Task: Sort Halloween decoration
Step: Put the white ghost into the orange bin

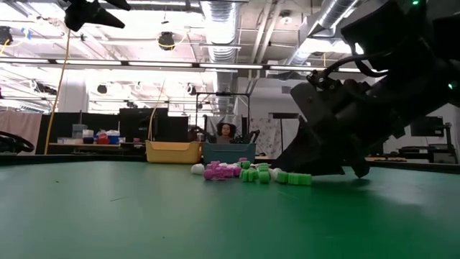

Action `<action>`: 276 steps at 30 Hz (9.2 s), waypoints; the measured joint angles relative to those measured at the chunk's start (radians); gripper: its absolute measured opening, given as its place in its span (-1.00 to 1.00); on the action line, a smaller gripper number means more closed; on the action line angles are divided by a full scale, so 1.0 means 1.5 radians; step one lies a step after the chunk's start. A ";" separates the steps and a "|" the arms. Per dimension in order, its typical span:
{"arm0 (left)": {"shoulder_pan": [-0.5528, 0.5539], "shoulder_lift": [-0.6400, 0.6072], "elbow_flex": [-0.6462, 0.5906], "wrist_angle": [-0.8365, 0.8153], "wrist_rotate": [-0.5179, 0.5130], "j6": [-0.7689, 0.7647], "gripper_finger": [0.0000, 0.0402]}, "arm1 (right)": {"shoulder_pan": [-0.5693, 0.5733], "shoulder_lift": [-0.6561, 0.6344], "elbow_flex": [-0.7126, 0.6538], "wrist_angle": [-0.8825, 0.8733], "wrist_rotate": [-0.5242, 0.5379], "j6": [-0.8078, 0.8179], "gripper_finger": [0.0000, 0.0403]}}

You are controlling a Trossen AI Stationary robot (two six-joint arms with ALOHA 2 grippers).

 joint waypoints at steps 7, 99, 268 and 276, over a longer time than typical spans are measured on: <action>0.000 0.000 0.000 0.000 0.000 0.000 0.15 | -0.001 -0.001 0.001 -0.057 -0.034 0.041 -0.59; 0.000 -0.002 0.000 0.042 -0.017 0.038 0.15 | -0.534 0.161 0.632 -0.045 -0.450 -0.570 -0.84; 0.000 -0.002 0.000 -0.020 0.123 0.154 0.15 | 0.059 -0.033 0.238 -0.664 0.035 0.548 -0.41; 0.000 -0.002 0.000 -0.019 0.123 0.154 0.15 | 0.107 -0.069 0.249 -0.731 0.173 0.641 -0.41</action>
